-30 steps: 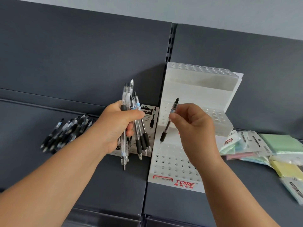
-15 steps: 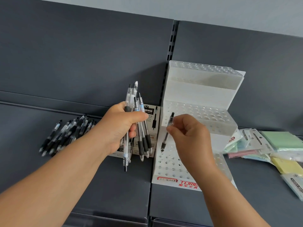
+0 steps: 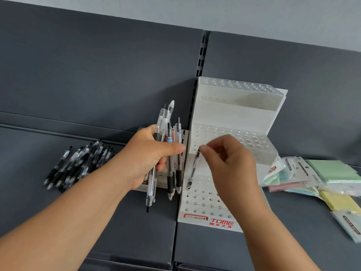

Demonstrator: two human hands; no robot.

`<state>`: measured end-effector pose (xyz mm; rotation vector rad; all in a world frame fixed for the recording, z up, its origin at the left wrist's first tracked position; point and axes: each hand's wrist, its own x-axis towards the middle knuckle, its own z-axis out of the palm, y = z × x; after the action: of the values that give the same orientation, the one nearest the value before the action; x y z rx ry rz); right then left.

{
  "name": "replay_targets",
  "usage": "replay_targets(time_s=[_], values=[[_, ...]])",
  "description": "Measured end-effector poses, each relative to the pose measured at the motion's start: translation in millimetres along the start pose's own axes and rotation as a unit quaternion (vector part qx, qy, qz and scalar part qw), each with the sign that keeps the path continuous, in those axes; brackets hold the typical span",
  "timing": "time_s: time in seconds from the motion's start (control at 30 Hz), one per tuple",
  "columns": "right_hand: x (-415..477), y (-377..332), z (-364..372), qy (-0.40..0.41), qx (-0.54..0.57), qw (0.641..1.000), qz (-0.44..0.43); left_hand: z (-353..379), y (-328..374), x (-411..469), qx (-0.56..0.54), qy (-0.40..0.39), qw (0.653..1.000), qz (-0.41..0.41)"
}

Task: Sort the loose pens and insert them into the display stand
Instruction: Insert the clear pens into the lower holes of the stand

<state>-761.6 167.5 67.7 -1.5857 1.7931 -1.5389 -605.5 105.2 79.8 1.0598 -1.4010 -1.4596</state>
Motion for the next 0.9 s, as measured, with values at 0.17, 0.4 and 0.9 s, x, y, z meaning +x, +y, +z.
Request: replay_targets(time_s=[0.17,0.4,0.9], values=[[9.4,-21.4,-2.6,-0.091,0.122,0.988,0.03,14.9,8.6,-8.6,0.052,-0.021,0.998,0.036],[8.9,-22.8,-4.9,-0.123,0.176,0.976,0.042,26.5,12.4,-13.1,0.103,-0.052,0.99,0.078],[7.0,-6.7,-17.6,0.007,0.034,0.999,-0.018,14.0,5.2,-6.2,0.062,-0.028,0.997,0.038]])
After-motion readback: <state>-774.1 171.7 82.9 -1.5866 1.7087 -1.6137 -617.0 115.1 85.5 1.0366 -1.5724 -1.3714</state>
